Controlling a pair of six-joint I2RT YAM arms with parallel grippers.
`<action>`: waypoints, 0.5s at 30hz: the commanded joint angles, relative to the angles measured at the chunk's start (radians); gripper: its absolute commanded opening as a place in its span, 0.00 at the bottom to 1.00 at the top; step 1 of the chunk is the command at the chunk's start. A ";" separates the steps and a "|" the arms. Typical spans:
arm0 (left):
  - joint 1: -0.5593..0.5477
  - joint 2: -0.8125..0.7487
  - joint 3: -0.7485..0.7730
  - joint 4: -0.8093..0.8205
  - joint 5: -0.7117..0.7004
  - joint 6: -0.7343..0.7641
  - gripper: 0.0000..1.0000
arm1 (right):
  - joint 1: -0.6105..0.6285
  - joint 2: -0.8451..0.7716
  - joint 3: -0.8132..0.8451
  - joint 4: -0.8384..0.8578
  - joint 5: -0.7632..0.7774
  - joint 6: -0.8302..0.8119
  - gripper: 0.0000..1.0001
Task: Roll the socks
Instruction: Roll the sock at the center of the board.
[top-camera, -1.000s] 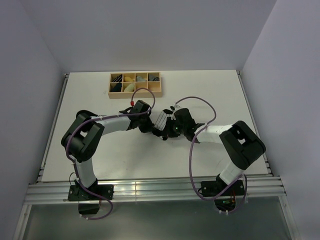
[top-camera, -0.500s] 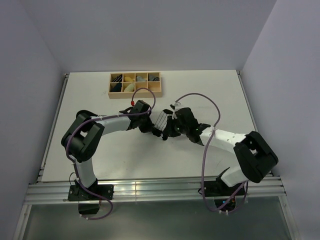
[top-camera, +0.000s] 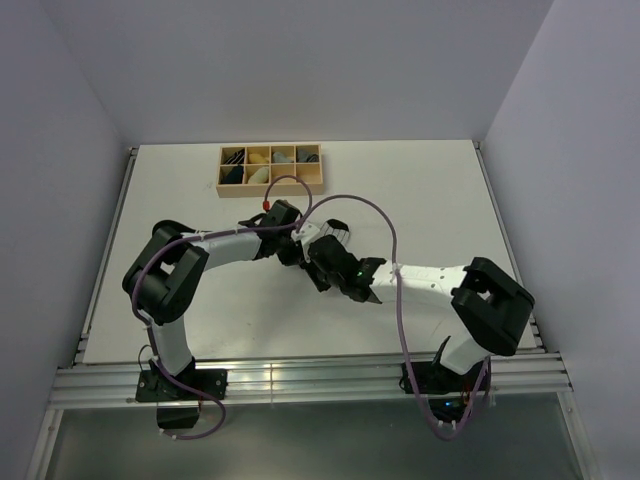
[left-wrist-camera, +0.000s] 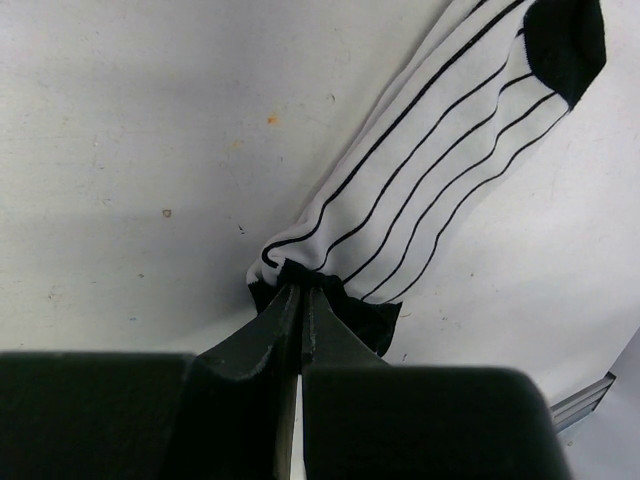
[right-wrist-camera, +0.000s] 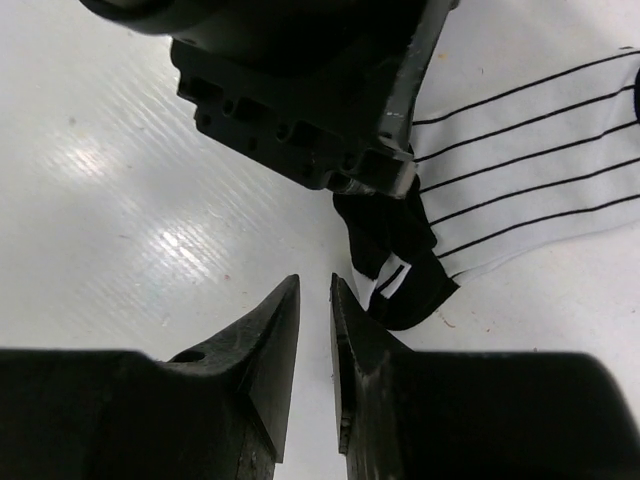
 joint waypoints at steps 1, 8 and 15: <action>-0.004 0.030 0.002 -0.110 -0.029 0.047 0.08 | 0.023 0.036 0.051 -0.001 0.075 -0.063 0.26; -0.004 0.034 0.010 -0.118 -0.027 0.057 0.08 | 0.024 0.096 0.065 -0.001 0.098 -0.080 0.26; -0.004 0.039 0.016 -0.124 -0.026 0.065 0.08 | 0.024 0.118 0.065 0.004 0.121 -0.081 0.29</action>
